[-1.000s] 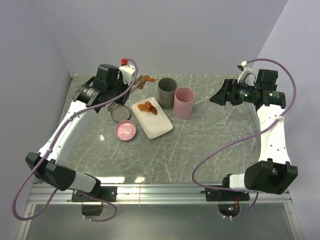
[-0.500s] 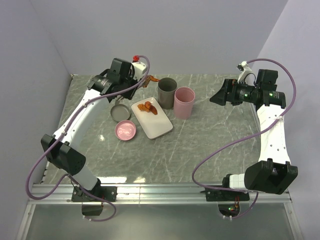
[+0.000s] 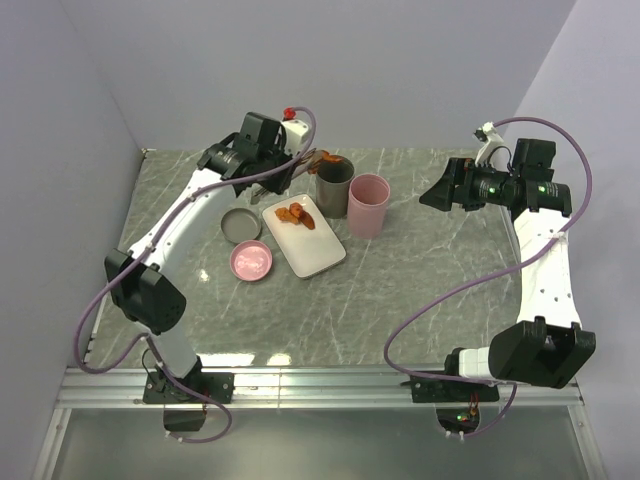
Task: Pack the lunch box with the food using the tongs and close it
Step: Place the fake food in the packing box.
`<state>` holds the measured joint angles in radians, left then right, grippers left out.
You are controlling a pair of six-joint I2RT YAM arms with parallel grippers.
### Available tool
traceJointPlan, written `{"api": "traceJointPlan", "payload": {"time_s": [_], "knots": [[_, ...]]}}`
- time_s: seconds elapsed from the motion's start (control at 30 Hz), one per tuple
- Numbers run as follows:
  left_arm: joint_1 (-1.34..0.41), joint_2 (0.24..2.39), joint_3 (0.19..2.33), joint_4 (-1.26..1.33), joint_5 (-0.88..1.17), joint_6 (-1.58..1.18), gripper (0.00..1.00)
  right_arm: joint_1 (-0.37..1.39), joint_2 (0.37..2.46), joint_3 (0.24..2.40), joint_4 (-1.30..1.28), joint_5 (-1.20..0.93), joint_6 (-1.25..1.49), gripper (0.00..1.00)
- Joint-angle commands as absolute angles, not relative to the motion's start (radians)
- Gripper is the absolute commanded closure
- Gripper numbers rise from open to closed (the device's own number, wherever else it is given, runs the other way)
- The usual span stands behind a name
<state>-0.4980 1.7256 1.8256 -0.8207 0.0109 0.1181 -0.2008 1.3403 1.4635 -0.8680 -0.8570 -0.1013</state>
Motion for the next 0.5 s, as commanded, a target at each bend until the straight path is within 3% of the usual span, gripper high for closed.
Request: {"api": "traceJointPlan", "payload": {"time_s": [0.0, 0.47], "knots": [[-0.502, 1.743, 1.904, -0.741, 0.074, 0.080, 0.96, -0.209, 1.345, 1.463, -0.848, -0.859, -0.106, 0.00], [-0.502, 1.833, 1.945, -0.701, 0.130, 0.046, 0.93, -0.207, 1.350, 1.465, -0.850, -0.854, -0.106, 0.00]]}}
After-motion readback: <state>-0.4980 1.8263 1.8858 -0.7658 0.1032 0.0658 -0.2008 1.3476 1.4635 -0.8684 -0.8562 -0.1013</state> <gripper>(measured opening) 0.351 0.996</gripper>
